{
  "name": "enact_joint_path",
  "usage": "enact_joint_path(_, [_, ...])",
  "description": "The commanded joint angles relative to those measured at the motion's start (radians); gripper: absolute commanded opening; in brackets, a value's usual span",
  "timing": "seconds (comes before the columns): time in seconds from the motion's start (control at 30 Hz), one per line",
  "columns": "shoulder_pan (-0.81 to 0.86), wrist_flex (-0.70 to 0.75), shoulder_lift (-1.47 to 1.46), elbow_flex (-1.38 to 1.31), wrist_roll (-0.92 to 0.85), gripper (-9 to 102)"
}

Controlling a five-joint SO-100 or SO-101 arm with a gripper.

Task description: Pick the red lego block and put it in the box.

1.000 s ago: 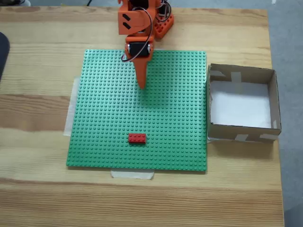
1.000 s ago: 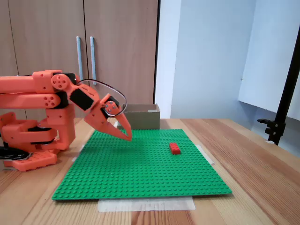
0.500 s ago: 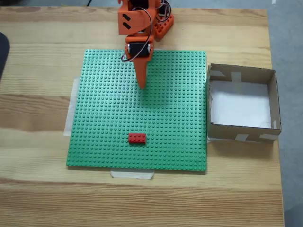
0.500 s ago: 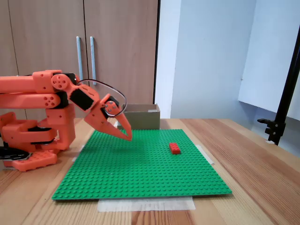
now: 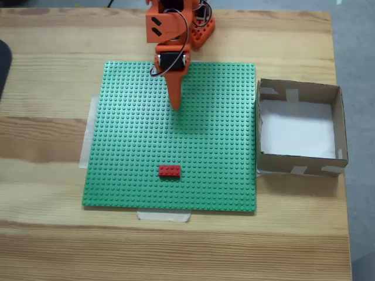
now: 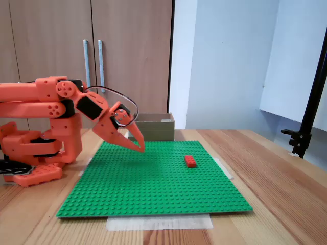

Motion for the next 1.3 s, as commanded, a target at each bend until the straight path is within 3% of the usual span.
enact_joint_path(0.0, [0.006,-0.023,-0.003,0.015,0.002,-1])
enact_joint_path(0.43, [0.008,-0.043,-0.161,-0.172,-0.009,-1])
enact_joint_path(1.27, [0.029,0.066,-0.813,-0.893,-0.017,-1])
